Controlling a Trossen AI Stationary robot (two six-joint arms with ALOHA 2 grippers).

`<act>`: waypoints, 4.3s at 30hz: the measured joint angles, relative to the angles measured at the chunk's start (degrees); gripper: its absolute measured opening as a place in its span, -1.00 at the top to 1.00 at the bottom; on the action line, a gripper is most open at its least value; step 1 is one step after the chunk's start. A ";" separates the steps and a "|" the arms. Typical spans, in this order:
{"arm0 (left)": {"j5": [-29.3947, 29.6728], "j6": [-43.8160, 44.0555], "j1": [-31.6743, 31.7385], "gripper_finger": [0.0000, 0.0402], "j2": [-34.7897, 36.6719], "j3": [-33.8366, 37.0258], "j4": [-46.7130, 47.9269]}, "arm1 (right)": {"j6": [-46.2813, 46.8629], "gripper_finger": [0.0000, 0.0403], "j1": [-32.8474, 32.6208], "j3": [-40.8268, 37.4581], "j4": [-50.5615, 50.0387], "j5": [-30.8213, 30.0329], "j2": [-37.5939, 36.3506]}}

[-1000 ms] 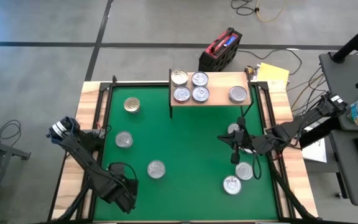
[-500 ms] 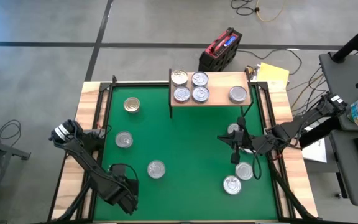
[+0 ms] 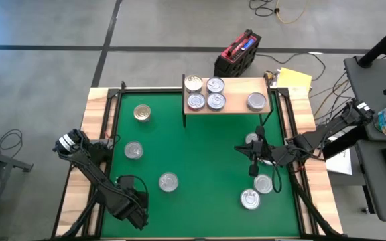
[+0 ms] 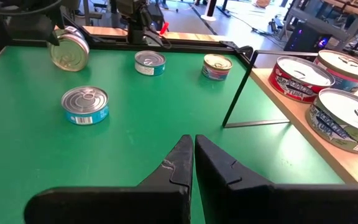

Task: Stack canned seafood by type on shelf
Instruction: Stack the blue/pink tuna can on top of the other blue/pink tuna can on the shelf

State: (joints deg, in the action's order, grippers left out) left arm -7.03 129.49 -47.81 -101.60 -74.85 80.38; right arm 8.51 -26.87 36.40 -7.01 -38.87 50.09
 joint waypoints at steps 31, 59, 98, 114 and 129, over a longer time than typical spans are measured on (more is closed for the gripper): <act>0.00 0.04 0.00 -0.27 0.00 0.74 -1.29 | 0.02 0.95 -0.01 -0.11 0.00 -0.02 0.00; 0.02 0.25 0.02 -0.26 -0.81 3.09 -1.51 | 0.42 0.95 0.00 -0.11 -0.02 0.00 0.00; 0.52 -3.23 0.00 -0.11 -0.79 4.87 -6.88 | 0.44 0.95 0.01 -0.18 -0.02 0.00 0.00; 0.67 -7.68 0.02 0.16 -0.70 4.35 -6.21 | 0.46 0.95 0.00 -0.20 -0.02 0.00 0.00; 22.48 -11.15 -0.28 0.16 -0.61 -8.98 8.11 | 0.46 0.95 0.01 -0.22 0.00 -0.01 0.00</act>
State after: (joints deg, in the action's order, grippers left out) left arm 15.45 118.35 -48.10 -102.21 -83.83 88.48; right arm 8.97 -26.85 36.18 -7.01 -38.88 50.09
